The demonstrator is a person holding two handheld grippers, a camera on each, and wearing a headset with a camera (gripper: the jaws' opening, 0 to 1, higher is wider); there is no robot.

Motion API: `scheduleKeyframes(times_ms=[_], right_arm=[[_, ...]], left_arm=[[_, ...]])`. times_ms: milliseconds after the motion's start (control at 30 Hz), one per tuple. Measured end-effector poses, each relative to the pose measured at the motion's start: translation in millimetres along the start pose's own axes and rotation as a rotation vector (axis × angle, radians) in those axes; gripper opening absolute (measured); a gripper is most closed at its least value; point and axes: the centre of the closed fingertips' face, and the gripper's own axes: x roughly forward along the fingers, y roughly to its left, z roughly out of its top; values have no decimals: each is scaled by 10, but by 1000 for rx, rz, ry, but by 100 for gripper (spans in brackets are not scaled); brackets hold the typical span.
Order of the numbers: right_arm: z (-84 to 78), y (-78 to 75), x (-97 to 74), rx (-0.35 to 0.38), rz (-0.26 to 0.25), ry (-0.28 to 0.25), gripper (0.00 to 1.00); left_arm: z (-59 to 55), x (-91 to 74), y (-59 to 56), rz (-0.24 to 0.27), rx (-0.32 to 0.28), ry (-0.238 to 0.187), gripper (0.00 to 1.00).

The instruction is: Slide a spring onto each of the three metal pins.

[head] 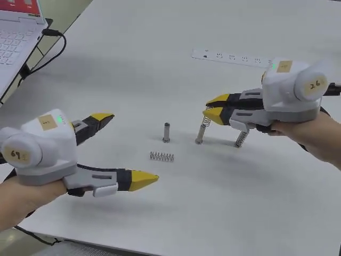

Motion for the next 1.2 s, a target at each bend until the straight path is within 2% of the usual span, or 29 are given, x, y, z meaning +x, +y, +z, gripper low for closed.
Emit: scheduleKeyframes(times_ms=[333,1200], right_arm=[[-28,-39,30,10,-6,8,7],[-78,-20,60,22,-5,20,7]], left_arm=[[4,-4,12,0,0,3,98],[-4,-9,3,-2,-5,4,98]])
